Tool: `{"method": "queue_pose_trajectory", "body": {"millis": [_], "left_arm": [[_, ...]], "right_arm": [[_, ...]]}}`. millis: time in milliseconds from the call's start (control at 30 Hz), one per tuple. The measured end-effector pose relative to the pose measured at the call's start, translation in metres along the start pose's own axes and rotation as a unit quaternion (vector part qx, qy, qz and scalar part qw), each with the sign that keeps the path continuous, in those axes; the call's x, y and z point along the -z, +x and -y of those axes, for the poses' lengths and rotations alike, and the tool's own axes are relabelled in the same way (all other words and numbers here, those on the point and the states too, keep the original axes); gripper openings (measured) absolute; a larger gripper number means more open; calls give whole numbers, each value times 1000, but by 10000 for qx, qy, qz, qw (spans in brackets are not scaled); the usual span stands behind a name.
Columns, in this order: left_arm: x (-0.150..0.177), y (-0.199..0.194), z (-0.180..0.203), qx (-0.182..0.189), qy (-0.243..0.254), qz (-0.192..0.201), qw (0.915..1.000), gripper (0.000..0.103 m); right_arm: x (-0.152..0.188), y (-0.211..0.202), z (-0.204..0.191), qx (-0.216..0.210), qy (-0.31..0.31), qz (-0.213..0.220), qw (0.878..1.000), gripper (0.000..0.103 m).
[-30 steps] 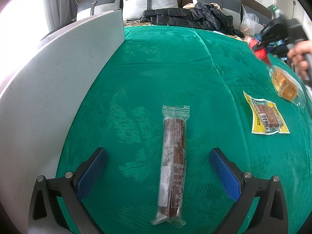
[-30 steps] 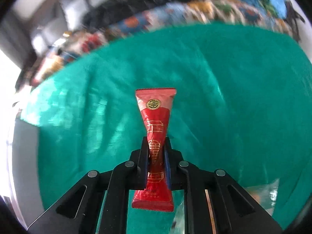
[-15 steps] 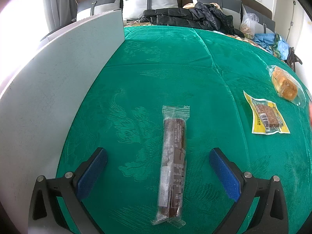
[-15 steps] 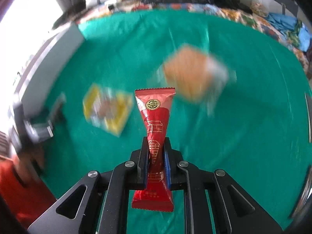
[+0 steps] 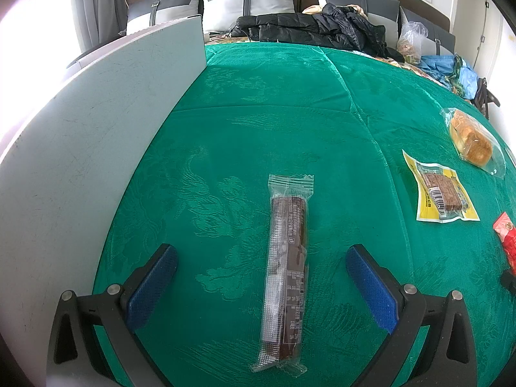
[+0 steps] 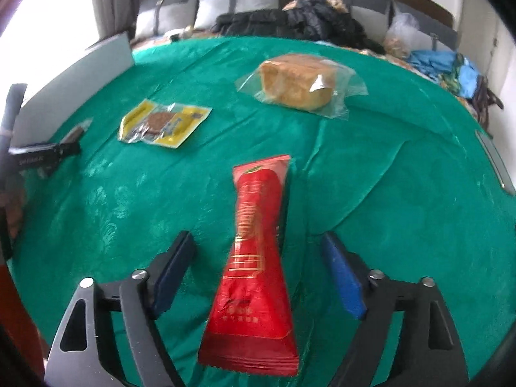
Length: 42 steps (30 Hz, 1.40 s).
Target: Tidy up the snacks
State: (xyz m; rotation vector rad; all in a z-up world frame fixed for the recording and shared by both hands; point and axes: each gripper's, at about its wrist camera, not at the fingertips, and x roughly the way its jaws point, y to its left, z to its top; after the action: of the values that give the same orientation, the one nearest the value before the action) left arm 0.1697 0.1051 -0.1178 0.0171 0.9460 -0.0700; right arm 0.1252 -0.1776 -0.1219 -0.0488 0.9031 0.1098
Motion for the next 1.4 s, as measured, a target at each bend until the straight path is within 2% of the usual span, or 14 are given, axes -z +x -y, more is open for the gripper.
{"method": "queue_pose_trajectory", "body": {"millis": [1400], "left_arm": [[0,0,0,-11,9,0,10000,103]], "right_arm": [[-1,5,1,83,58,-17,9999,89]]}}
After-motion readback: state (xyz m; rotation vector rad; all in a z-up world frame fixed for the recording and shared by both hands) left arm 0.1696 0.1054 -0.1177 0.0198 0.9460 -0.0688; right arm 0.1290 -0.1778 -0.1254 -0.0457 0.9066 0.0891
